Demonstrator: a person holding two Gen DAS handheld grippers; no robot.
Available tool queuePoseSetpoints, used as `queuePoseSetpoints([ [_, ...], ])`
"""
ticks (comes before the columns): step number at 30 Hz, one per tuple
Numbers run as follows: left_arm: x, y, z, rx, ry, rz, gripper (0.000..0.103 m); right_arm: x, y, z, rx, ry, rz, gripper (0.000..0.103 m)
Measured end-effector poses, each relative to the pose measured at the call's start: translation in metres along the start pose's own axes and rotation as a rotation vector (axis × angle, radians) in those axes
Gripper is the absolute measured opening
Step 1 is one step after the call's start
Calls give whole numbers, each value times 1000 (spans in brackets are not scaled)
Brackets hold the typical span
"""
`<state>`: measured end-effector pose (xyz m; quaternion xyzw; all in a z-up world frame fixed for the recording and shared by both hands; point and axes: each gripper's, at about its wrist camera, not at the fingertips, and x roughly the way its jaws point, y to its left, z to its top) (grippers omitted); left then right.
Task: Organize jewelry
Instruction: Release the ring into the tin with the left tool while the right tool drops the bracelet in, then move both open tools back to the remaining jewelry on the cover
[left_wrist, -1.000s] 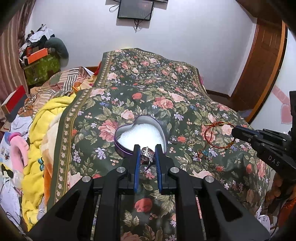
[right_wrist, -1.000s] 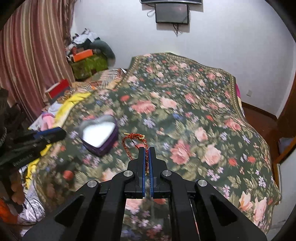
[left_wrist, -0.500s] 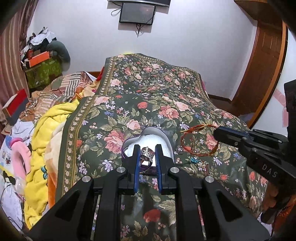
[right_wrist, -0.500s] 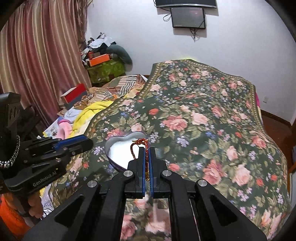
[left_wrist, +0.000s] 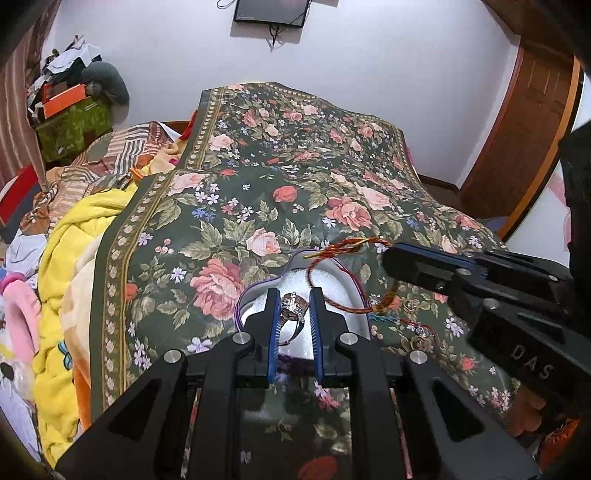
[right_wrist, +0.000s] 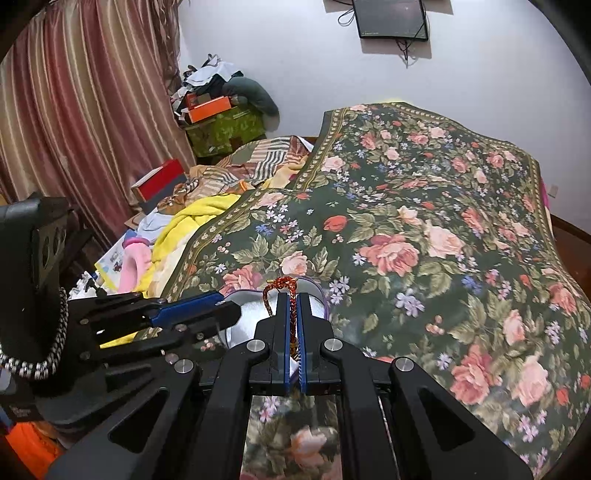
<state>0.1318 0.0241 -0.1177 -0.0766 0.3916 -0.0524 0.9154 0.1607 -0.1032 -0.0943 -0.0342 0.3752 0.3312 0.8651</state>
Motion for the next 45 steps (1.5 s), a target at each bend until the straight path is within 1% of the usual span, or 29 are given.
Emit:
queuePoseSetpoints([
  [4, 8, 2, 3, 6, 10, 15, 14, 14, -2, 1, 8, 26, 9, 3],
  [10, 14, 3, 3, 13, 28, 13, 14, 30, -8, -5, 30, 78, 27, 3],
  [13, 13, 2, 2, 16, 27, 15, 14, 34, -8, -7, 21, 102, 18, 3],
  [20, 7, 1, 4, 14, 22, 20, 14, 31, -3, -10, -27, 122, -5, 3],
  [23, -1, 1, 4, 14, 9, 28, 14, 30, -2, -10, -31, 140, -33, 8],
  [24, -4, 1, 5, 13, 6, 30, 14, 28, -1, -10, -38, 141, -47, 11],
  [26, -9, 1, 6, 10, -1, 37, 14, 21, 2, -10, -54, 128, -66, 20],
  [28, -14, 1, 6, 6, -7, 42, 14, 12, 4, -10, -68, 102, -82, 34],
  [30, -19, 0, 7, 6, -13, 46, 14, 2, 5, -8, -82, 71, -96, 37],
  [33, -31, -4, 8, 11, -31, 50, 14, -15, 5, -5, -95, 33, -123, 37],
  [34, -34, -5, 8, 14, -36, 52, 16, -20, 4, -4, -93, 22, -128, 38],
  [37, -46, -12, 9, 27, -65, 64, 31, -34, -2, -1, -80, -7, -146, 38],
  [41, -57, -21, 10, 45, -85, 71, 33, -52, -16, -4, -68, -34, -191, 40],
  [45, -61, -30, 8, 55, -84, 65, 37, -61, -32, -12, -43, -27, -225, 40],
])
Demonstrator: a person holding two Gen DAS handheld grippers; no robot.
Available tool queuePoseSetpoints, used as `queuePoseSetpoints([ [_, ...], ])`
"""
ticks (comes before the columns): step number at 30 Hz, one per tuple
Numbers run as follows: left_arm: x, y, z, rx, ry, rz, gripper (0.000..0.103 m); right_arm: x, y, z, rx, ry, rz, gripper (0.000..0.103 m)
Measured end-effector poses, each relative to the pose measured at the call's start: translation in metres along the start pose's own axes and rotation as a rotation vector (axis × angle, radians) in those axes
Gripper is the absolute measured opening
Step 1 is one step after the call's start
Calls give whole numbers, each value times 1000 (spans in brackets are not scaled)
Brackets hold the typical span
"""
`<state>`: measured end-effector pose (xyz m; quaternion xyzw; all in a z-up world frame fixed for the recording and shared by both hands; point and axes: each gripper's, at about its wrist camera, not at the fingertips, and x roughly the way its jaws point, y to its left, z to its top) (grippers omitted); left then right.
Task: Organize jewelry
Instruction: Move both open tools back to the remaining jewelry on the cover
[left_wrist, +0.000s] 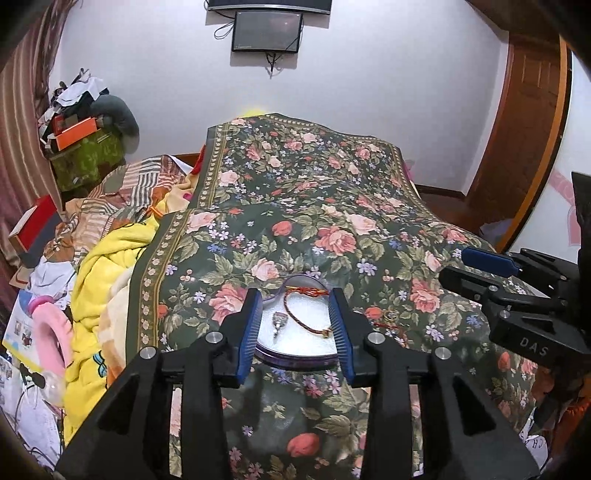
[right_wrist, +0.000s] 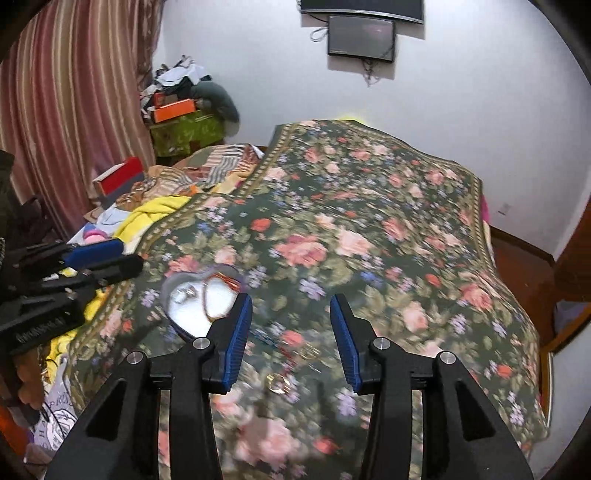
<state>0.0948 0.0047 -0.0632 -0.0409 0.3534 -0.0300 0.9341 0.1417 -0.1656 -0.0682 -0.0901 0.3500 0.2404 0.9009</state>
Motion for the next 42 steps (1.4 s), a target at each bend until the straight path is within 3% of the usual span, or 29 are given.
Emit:
queuePoseSetpoints([
  [13, 31, -48, -25, 75, 126, -82, 37, -3, -52, -43, 78, 84, -57, 40],
  [21, 67, -77, -41, 130, 228, -147, 37, 5, -71, -65, 124, 147, -34, 40],
  [30, 110, -94, -57, 178, 316, -160, 36, 15, -73, -74, 129, 184, 17, 40],
  [39, 129, -99, -55, 202, 288, -173, 36, 25, -79, -76, 161, 199, 42, 40],
  [42, 129, -100, -55, 204, 277, -162, 22, 28, -80, -77, 170, 207, 49, 40],
])
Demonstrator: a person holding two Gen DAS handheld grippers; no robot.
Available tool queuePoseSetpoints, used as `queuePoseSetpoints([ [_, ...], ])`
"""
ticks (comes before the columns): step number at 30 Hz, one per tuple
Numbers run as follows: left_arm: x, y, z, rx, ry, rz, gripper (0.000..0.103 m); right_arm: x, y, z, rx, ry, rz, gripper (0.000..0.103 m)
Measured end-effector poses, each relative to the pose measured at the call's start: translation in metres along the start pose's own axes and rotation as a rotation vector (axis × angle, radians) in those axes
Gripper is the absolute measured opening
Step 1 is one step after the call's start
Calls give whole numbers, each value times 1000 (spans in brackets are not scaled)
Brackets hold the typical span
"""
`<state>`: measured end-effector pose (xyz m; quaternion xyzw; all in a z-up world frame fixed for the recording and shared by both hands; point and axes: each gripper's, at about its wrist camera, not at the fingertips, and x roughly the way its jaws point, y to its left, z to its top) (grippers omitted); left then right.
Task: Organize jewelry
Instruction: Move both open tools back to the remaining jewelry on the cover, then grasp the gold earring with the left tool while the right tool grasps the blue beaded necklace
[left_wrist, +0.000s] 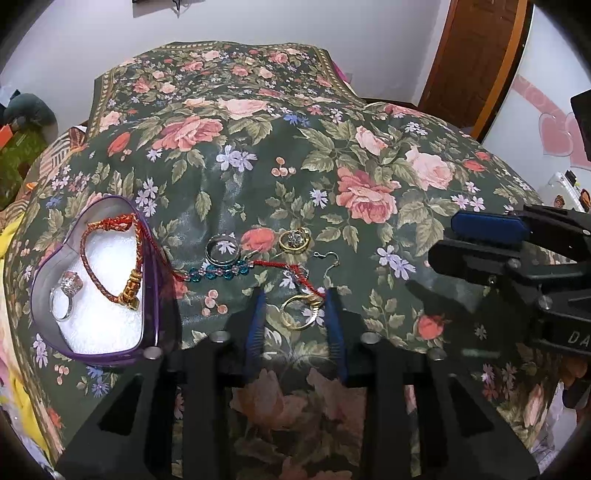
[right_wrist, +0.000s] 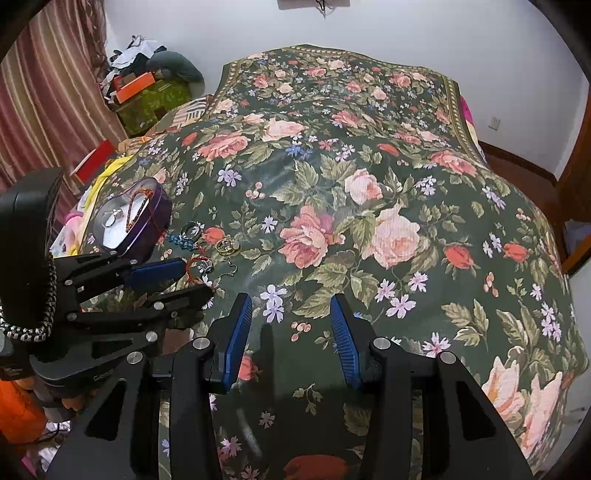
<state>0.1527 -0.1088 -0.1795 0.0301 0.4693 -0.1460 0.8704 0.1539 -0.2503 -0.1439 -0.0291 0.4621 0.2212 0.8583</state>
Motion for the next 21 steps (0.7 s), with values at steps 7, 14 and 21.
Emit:
queuePoseSetpoints([
  [7, -6, 5, -2, -29, -9, -16, 19, 3, 6, 1, -6, 10, 19, 40],
  [14, -30, 21, -8, -74, -44, -3, 8, 11, 22, 7, -46, 20, 30, 40],
  [21, -52, 39, -11, -111, -89, 9, 8, 22, 39, 17, -85, 29, 43, 40],
])
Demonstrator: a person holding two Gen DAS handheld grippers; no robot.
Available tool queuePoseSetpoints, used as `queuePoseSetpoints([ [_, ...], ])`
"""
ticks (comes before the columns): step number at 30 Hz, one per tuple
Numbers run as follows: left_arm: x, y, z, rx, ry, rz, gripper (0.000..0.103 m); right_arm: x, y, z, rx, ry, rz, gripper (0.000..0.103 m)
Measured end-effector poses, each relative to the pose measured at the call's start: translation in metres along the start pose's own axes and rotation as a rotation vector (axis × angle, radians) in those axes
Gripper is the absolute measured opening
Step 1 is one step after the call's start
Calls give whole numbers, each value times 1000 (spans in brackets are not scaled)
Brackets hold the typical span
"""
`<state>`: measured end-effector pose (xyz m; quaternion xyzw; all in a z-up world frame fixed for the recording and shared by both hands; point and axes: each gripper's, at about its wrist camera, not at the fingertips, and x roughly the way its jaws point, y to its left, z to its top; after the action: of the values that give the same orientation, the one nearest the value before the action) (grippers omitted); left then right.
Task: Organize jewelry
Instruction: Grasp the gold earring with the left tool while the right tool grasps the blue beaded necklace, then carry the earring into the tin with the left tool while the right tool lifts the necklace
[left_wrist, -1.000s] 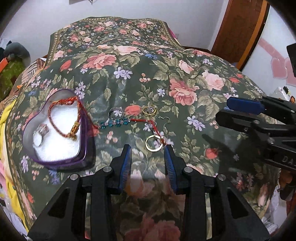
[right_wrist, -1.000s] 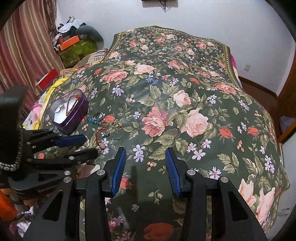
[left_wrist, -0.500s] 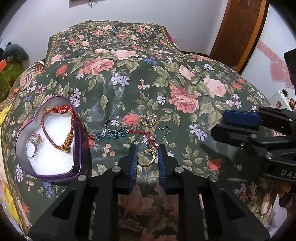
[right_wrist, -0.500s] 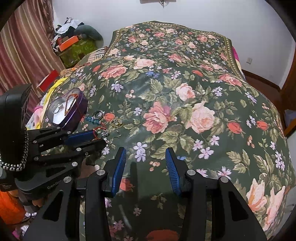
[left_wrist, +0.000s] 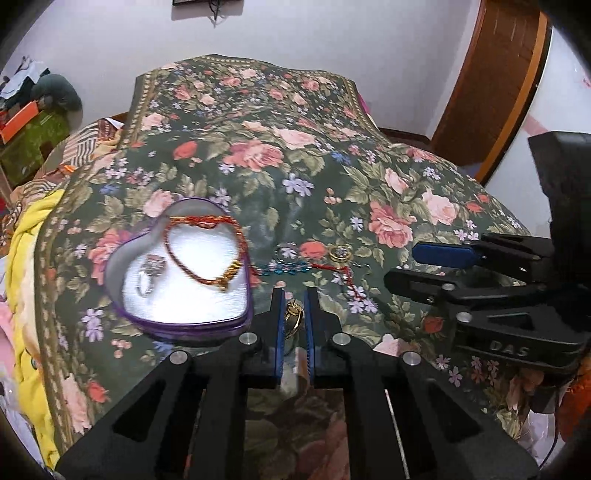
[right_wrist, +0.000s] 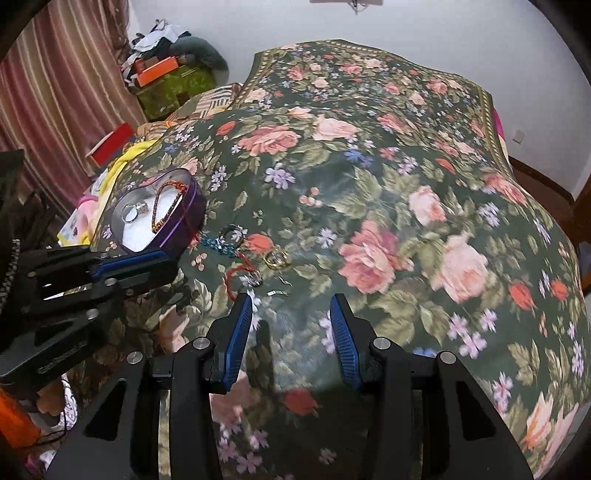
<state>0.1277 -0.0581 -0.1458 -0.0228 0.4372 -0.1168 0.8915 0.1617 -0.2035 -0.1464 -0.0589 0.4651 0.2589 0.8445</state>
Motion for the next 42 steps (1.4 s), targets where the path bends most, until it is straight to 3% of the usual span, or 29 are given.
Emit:
queuePoseSetpoints([
  [13, -14, 9, 1, -24, -43, -10, 8, 31, 13, 11, -29, 79, 20, 40],
  [14, -13, 9, 1, -25, -43, -9, 8, 33, 13, 11, -31, 80, 18, 39],
  [16, -12, 10, 1, -29, -41, -7, 8, 36, 14, 12, -33, 81, 21, 26],
  [23, -17, 15, -1, -45, -48, -2, 8, 35, 15, 13, -29, 58, 15, 20],
  [42, -56, 22, 5, -65, -127, 18, 8, -18, 16, 15, -17, -55, -8, 20],
])
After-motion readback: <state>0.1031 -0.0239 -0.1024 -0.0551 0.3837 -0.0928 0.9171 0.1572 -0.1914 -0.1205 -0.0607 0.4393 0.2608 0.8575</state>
